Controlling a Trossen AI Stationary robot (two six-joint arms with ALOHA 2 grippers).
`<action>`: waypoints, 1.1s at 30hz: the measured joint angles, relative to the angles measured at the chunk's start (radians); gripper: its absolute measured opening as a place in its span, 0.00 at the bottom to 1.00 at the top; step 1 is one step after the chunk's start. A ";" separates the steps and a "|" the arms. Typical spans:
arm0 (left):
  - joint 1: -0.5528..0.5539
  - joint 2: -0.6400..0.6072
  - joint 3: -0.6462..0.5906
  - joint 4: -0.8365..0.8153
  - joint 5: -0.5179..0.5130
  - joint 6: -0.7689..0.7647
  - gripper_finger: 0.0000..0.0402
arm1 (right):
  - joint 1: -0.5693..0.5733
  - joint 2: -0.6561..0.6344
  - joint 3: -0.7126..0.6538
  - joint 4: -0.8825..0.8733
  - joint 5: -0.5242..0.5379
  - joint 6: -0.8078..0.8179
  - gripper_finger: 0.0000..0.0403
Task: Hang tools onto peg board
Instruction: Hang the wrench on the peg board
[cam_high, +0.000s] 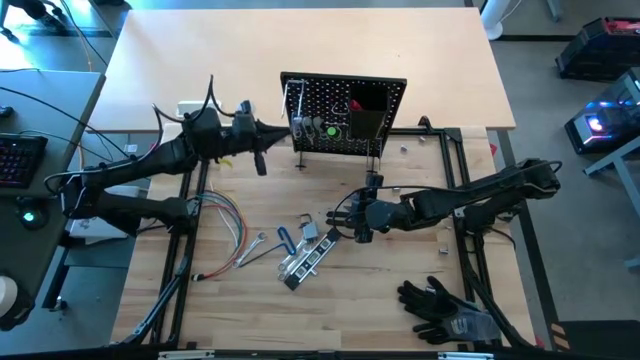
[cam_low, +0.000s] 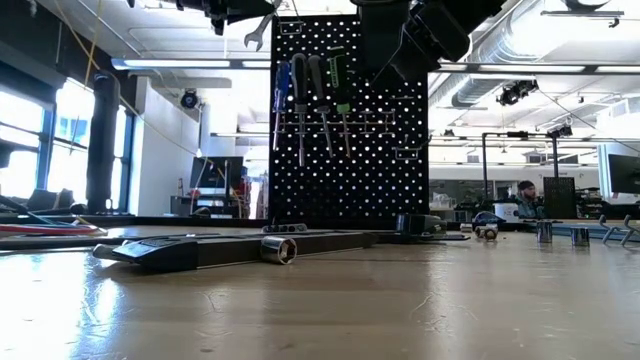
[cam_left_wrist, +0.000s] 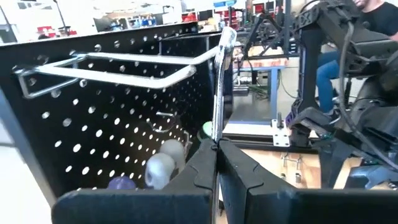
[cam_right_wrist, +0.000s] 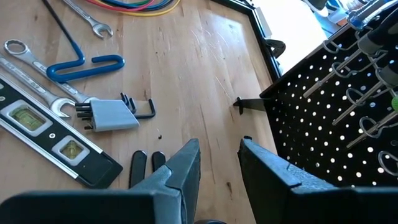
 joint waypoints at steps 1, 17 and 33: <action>0.004 0.000 0.000 -0.002 0.000 -0.002 0.00 | 0.000 0.000 0.000 -0.001 0.000 0.000 0.27; 0.046 0.052 0.001 0.029 0.002 -0.073 0.00 | 0.000 0.000 0.000 0.001 0.002 0.000 0.27; 0.046 0.090 0.001 0.065 -0.027 -0.083 0.07 | 0.000 0.000 0.000 -0.013 0.028 -0.002 0.27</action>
